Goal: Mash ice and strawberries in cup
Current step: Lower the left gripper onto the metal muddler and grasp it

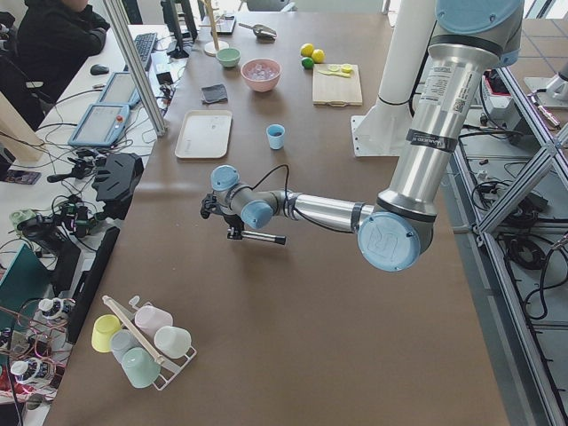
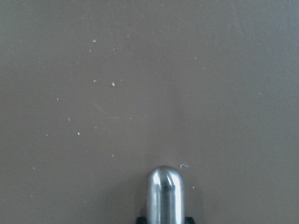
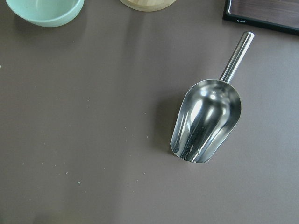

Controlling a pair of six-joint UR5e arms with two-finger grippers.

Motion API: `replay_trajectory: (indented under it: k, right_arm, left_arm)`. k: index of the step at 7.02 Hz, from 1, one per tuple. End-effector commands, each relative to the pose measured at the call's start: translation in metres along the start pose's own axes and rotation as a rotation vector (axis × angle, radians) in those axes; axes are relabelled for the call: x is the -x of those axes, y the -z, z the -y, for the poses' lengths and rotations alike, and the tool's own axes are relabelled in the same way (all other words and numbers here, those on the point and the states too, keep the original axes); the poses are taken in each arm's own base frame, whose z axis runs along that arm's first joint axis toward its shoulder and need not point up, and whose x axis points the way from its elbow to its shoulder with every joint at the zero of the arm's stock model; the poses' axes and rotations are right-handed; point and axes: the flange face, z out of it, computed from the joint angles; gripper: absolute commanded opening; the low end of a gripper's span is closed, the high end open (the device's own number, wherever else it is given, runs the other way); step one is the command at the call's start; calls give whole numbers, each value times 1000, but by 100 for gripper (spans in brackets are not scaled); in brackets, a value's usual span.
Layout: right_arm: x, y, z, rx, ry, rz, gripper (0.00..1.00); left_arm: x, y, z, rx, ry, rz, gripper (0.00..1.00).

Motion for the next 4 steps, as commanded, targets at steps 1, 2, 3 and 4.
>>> replay_trajectory:
  k: [1,2,3,4]
  right_arm:
    - [-2,6,-1,-12,-8,3,99]
    - [0,21,6,-34,-12,2,99]
    - [-1,23,14,-14,-30,-9,99]
    - [-1,21,8,-2,-41,-7,99]
  left_arm:
    - [-2,76,37,-155,5,-3,0]
    - [-31,123,57,-285,14,17,0]
    - [-78,165,78,-394,68,-17,0]
    - [-117,191,79,-501,93,-22,0]
